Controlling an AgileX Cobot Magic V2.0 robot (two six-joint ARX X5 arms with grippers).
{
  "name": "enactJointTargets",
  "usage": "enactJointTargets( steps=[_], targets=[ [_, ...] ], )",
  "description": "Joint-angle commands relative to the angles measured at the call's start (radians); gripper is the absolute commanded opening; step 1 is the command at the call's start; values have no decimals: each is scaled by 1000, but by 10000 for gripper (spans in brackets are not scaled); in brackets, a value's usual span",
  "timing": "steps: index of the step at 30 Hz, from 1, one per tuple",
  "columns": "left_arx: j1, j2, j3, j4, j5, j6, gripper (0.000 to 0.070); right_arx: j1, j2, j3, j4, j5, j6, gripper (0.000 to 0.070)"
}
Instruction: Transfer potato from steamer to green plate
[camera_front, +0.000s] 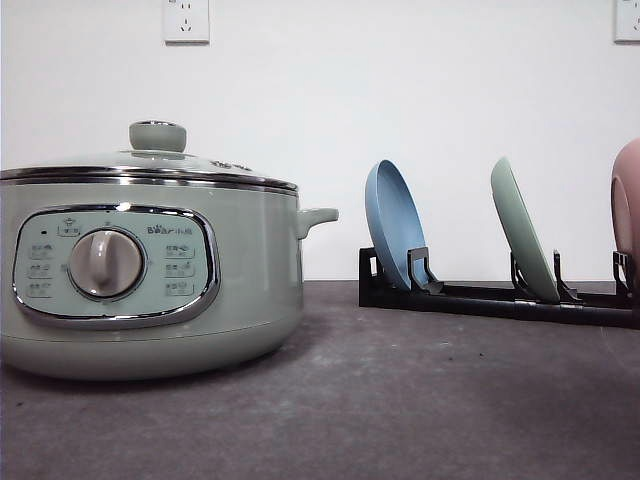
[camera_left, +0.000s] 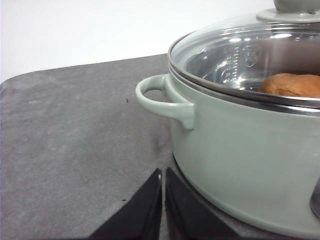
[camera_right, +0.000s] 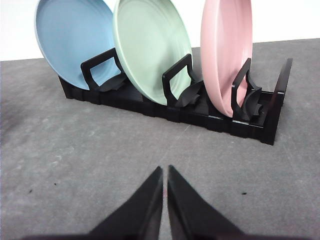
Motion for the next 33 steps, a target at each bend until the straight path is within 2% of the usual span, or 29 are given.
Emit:
enactJointTargets(
  steps=[1,4,9,13,17,23,29,33],
  targets=[
    [2,-2,-21,-5,-1,-16,3,-1,-3,-4,22,-6,36,3],
    [2,-2,-21,9,0,-101,3,-1,-3,-4,23,-60,128,3],
    [2,-2,-19,43,0,-403,2,-1,-3,-4,16,-75,176,3],
    [2,-2,-2,40,0,-551,2,-2,-3,0,17,-91,223,3],
    [2,-2,34,40,0,-615,3,-2,-3,28,16,-104,281,3],
    [2,10,144,32,1,-647,3,-2,-1,142,15,-104,285,3],
    [2,82,309,29,3,-643,3,-2,35,294,8,-104,274,3],
    [2,160,432,-14,5,-597,3,-2,94,402,6,-105,242,3]
  ],
)
